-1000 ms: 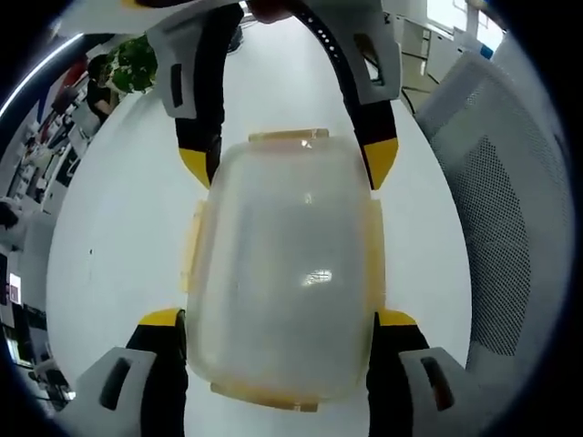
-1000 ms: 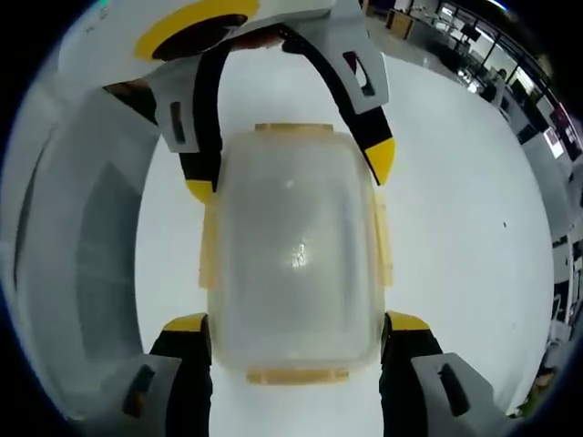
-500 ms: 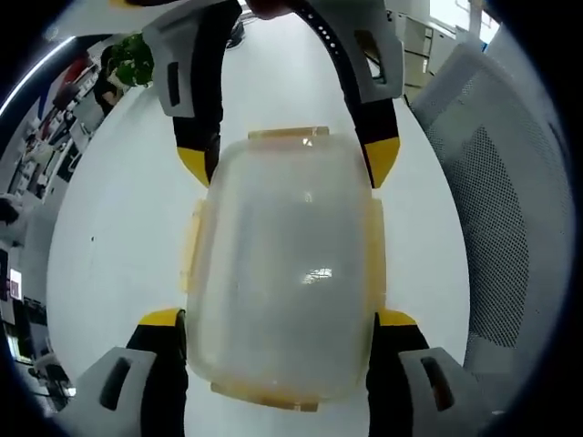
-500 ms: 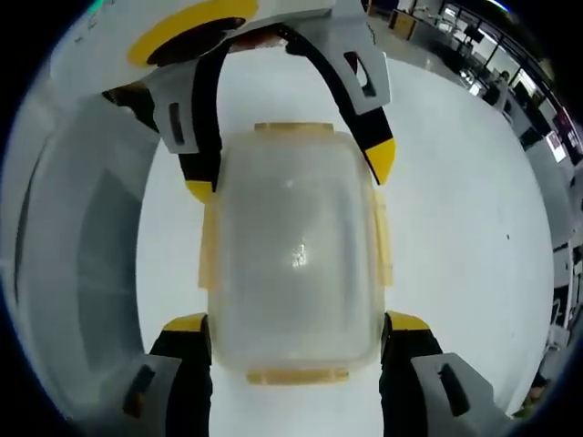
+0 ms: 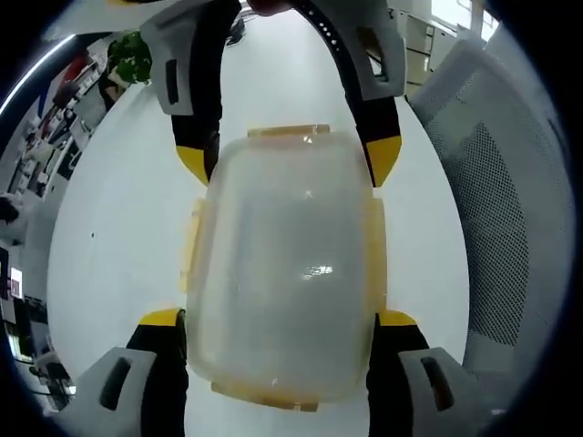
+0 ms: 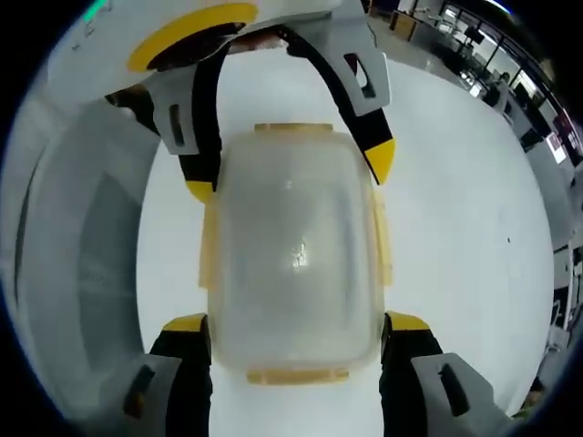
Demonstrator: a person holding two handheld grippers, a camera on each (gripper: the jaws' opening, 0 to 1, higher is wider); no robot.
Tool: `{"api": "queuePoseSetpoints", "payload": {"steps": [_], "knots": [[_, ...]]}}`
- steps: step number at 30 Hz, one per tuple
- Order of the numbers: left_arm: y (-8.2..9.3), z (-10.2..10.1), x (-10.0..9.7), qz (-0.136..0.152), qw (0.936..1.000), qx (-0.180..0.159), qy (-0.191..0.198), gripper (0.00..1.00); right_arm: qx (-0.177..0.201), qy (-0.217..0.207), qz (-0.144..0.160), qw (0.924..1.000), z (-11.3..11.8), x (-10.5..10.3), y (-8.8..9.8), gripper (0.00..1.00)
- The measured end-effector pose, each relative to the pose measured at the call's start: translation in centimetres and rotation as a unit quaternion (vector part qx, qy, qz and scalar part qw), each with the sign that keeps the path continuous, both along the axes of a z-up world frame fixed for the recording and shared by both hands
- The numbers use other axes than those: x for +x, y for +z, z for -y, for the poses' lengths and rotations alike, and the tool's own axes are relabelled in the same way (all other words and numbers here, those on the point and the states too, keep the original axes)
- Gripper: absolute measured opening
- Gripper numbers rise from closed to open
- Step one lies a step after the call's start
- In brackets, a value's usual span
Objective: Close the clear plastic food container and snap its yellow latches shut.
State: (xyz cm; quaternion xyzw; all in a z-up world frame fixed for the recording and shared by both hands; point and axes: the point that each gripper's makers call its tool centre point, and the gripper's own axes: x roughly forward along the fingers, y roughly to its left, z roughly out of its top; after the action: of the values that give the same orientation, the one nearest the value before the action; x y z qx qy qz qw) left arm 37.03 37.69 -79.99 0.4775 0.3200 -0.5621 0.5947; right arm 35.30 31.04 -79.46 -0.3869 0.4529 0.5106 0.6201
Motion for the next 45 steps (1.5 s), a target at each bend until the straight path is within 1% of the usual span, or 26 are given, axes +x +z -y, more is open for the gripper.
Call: {"api": "queuePoseSetpoints", "payload": {"steps": [11,45], "knots": [[0.0,0.0,0.4,0.0,1.0,0.002,0.003,0.81,0.002,0.003,0.002,1.0,0.0,0.5,0.0,0.75],[0.0,0.3,3.0,-0.002,1.0,0.0,0.007,0.81,-0.002,0.008,0.001,1.0,0.3,3.1,0.0,0.76]]}}
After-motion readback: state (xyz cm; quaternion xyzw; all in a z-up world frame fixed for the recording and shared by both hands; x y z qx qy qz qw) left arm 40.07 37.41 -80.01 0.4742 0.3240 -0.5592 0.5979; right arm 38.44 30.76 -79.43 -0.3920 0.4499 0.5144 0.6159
